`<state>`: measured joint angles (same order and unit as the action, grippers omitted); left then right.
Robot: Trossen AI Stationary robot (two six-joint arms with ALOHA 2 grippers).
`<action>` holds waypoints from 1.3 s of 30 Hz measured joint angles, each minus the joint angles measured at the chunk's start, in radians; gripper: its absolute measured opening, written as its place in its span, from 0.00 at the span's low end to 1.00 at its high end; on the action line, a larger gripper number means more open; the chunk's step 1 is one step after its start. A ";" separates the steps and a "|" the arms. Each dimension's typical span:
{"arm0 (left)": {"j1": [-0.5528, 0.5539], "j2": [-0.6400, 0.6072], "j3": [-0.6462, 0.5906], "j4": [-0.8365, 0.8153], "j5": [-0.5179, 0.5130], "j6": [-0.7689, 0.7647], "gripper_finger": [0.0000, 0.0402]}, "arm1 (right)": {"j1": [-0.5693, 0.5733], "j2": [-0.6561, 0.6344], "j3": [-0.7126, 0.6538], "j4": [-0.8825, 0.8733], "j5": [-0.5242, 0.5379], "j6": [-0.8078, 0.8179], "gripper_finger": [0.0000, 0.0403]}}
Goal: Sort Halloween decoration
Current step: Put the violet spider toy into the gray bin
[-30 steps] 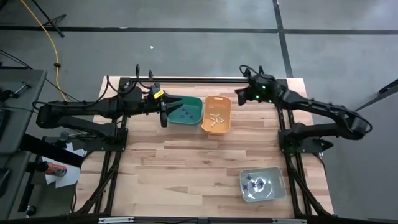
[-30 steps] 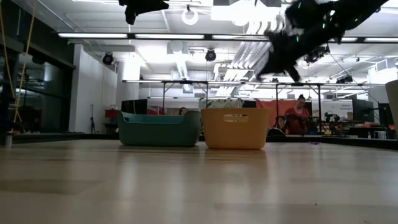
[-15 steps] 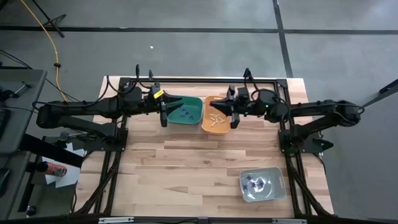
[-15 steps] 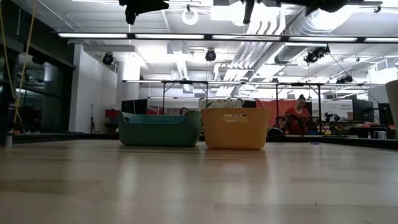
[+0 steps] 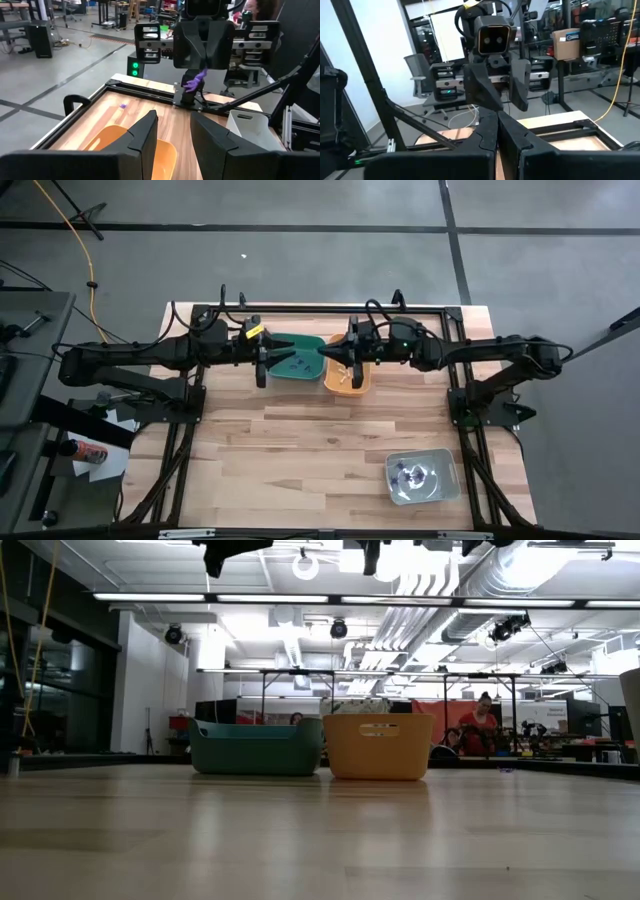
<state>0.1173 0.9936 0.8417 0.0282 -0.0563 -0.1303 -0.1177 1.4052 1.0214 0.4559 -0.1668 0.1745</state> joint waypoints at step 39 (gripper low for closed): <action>0.000 0.000 0.000 0.022 0.021 -0.036 0.27 | 0.551 -0.235 -0.113 -0.760 -0.301 0.921 0.00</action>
<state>0.1173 0.9939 0.8417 0.0499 -0.0353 -0.1667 0.4332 1.1704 0.9085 -0.3036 -0.4678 1.0951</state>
